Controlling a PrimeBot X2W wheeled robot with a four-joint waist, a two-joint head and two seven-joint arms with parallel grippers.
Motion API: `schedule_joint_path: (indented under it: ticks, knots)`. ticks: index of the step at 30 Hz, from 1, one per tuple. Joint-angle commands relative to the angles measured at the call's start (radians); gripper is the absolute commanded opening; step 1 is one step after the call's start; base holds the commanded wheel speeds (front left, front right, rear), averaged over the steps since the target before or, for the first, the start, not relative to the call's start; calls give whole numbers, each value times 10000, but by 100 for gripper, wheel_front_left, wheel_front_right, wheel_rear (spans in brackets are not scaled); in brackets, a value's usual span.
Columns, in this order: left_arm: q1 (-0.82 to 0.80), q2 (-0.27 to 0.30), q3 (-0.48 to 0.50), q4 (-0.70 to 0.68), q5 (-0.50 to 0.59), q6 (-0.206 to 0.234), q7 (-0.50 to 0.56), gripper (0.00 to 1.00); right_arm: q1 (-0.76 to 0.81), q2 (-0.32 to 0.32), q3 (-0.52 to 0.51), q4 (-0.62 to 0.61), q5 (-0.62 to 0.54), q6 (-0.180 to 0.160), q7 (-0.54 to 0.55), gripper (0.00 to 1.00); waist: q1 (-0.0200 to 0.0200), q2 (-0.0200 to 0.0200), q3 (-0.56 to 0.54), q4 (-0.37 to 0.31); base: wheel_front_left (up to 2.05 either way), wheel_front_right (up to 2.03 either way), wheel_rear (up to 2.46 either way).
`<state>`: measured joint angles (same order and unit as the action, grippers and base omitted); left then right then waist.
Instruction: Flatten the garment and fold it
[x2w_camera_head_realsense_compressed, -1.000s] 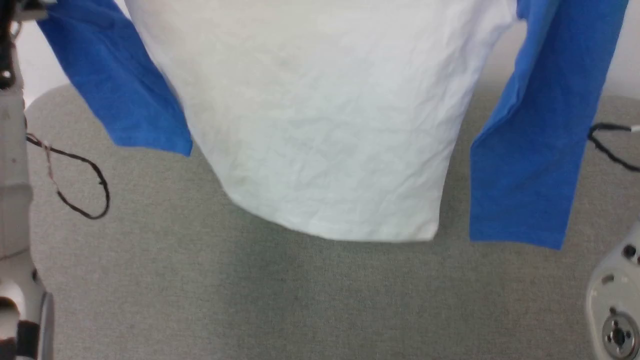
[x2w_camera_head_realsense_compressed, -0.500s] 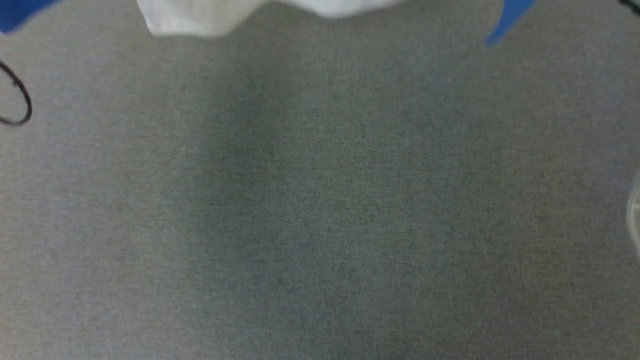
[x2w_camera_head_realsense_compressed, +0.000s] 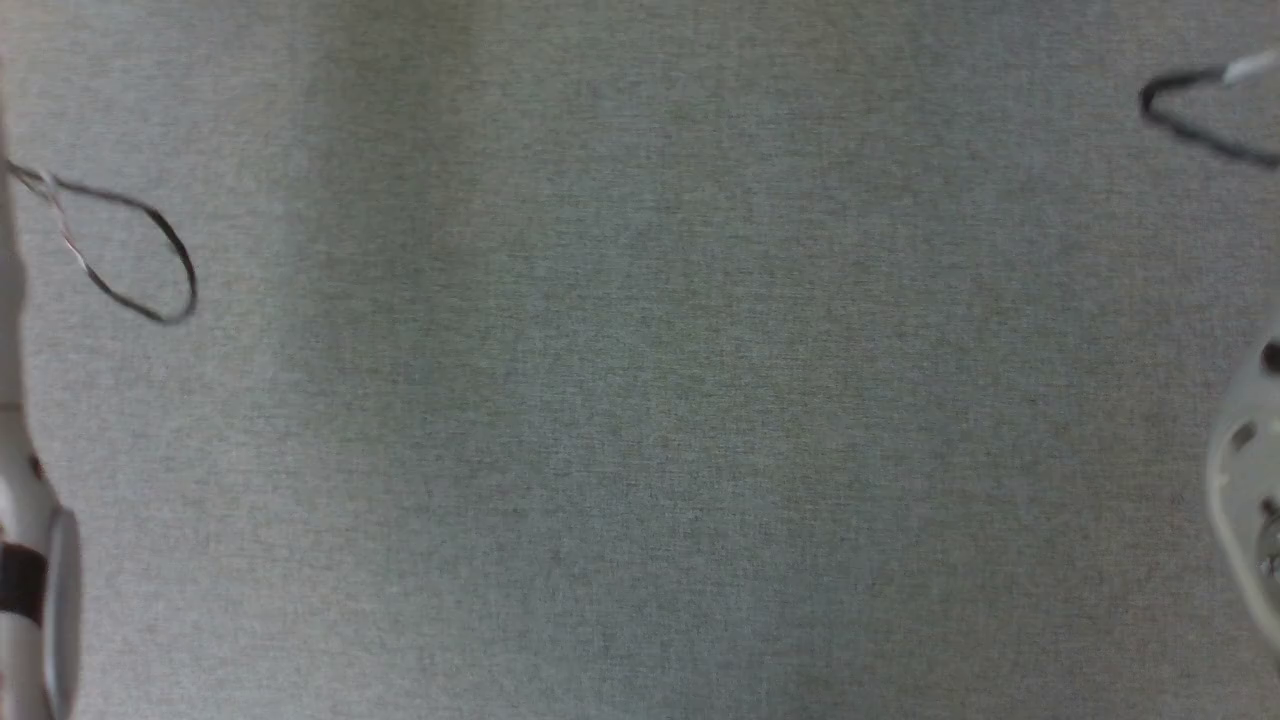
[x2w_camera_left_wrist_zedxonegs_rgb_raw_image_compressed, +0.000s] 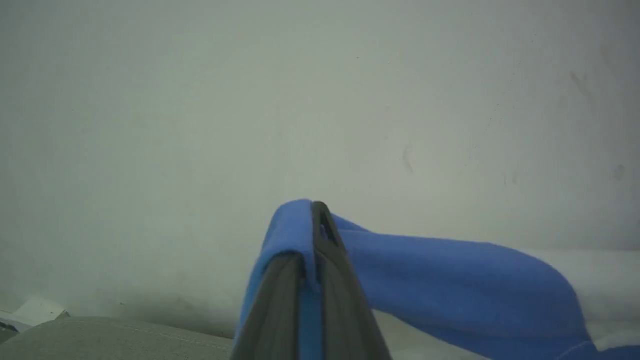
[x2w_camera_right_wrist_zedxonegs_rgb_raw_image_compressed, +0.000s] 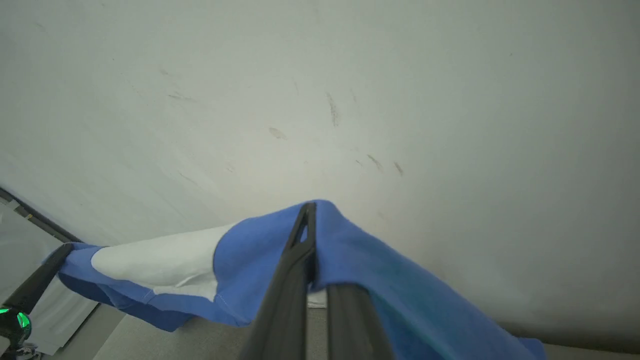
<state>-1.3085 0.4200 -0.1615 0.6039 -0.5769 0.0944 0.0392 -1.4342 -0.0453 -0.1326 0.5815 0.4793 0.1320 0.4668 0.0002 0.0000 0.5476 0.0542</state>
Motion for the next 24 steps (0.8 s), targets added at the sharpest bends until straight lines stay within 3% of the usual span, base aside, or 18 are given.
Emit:
schedule_joint_path:
  ticks: [1,8,12,19,24]
  knots:
    - [333,-1,54,76,-110,-127,-122,0,424,-49,-14,-285,201,-13,32,0,-2,0,-224,170,0,0,0]
    - [2370,-247,256,-205,-745,-582,-616,0,3765,-140,284,-2732,844,-13,560,0,-2,0,-1251,349,0,0,0]
    - [4353,-381,572,-1139,-1147,-468,-979,0,6269,-301,250,-4346,1107,-13,613,0,-2,0,-2093,322,0,0,0]
    - [8575,-753,683,-3449,-1521,425,-688,0,10507,-205,-327,-6349,1133,-13,715,0,-2,0,-3441,334,0,0,0]
    - [11076,-939,617,-4646,-1639,1209,-185,0,12940,-153,-524,-6918,708,-13,996,0,-2,0,-4122,296,0,0,0]
